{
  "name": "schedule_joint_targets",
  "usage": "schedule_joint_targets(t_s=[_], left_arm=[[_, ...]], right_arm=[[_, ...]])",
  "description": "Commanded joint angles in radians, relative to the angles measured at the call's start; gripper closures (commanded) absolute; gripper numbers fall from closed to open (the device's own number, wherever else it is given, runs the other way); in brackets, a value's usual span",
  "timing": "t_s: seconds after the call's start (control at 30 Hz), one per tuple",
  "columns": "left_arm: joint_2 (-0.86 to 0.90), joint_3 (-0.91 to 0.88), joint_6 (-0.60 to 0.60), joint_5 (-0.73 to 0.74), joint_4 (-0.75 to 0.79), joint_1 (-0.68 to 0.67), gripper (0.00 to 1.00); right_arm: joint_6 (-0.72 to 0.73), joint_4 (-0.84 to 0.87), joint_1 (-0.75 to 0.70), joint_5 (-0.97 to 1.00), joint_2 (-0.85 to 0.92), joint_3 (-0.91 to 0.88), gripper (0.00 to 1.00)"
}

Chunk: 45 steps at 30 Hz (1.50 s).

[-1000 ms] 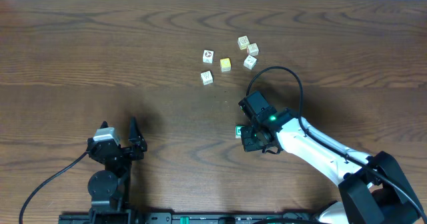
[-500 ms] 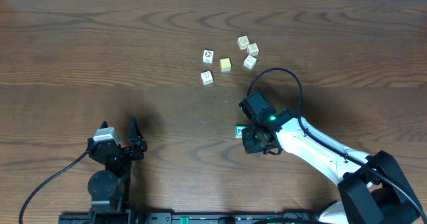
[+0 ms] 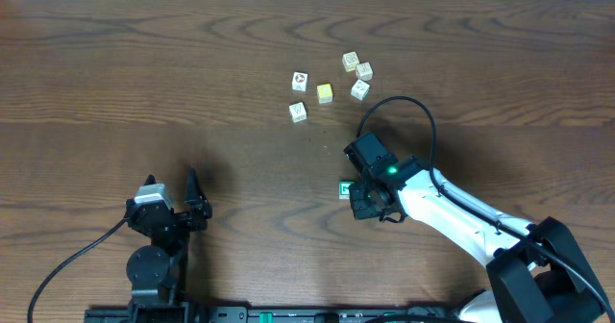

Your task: Lift 4 blocks

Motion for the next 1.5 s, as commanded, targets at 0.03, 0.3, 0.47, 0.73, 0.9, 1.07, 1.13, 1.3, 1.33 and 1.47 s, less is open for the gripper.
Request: schedule_joint_targets(t_s=[0.03, 0.3, 0.47, 0.73, 0.9, 1.07, 1.13, 1.3, 1.33, 1.47], left_arm=[[-0.006, -0.016, -0.002, -0.01, -0.044, -0.003, 0.25], [-0.006, -0.016, -0.002, -0.01, -0.044, -0.003, 0.25], [-0.006, -0.016, -0.002, -0.01, -0.044, -0.003, 0.25], [-0.006, -0.016, -0.002, -0.01, -0.043, -0.003, 0.25], [-0.006, -0.016, -0.002, -0.01, -0.044, -0.003, 0.25], [-0.006, -0.016, -0.002, -0.01, -0.044, -0.003, 0.25], [-0.006, -0.016, -0.002, -0.01, -0.044, -0.003, 0.25], [-0.006, -0.016, -0.002, -0.01, -0.044, -0.003, 0.25], [-0.006, -0.016, -0.002, -0.01, -0.044, -0.003, 0.25], [-0.006, -0.016, -0.002, -0.01, -0.044, -0.003, 0.25]], right_arm=[[0.014, 0.006, 0.011, 0.018, 0.01, 0.01, 0.99], [0.014, 0.006, 0.011, 0.017, 0.01, 0.01, 0.99], [0.01, 0.014, 0.011, 0.018, 0.01, 0.01, 0.99], [0.011, 0.02, 0.011, 0.018, 0.01, 0.01, 0.99], [0.011, 0.019, 0.011, 0.016, 0.01, 0.01, 0.99], [0.011, 0.011, 0.016, 0.002, 0.01, 0.01, 0.99], [0.011, 0.005, 0.024, 0.002, 0.01, 0.01, 0.99], [0.047, -0.072, 0.036, 0.021, 0.01, 0.01, 0.99], [0.064, -0.095, 0.036, 0.036, 0.01, 0.01, 0.99], [0.182, -0.193, 0.036, 0.154, 0.01, 0.01, 0.99]])
